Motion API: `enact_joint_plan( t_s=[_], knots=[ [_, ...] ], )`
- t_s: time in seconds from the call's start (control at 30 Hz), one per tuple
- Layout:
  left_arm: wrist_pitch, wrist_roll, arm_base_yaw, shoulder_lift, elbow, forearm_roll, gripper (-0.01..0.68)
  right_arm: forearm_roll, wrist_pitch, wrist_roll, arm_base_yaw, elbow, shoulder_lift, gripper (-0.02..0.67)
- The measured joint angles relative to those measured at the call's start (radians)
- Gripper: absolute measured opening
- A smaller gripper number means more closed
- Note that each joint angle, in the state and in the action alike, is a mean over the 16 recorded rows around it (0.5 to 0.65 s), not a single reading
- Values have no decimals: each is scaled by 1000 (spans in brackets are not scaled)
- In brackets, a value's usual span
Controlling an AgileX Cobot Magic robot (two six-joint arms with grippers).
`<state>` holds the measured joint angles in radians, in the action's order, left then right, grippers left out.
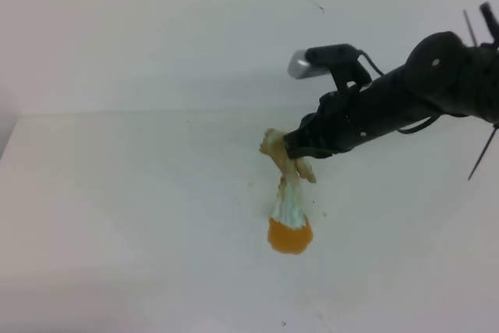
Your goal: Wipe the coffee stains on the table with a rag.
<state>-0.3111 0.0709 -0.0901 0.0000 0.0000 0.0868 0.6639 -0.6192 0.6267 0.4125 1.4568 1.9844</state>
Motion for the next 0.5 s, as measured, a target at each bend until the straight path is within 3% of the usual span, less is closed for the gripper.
enact_joint_plan(
  t_s=[0.5],
  knots=[
    [0, 0, 0, -5, 0, 0, -3, -31, -141, -4, 16, 35, 141, -2]
  ],
)
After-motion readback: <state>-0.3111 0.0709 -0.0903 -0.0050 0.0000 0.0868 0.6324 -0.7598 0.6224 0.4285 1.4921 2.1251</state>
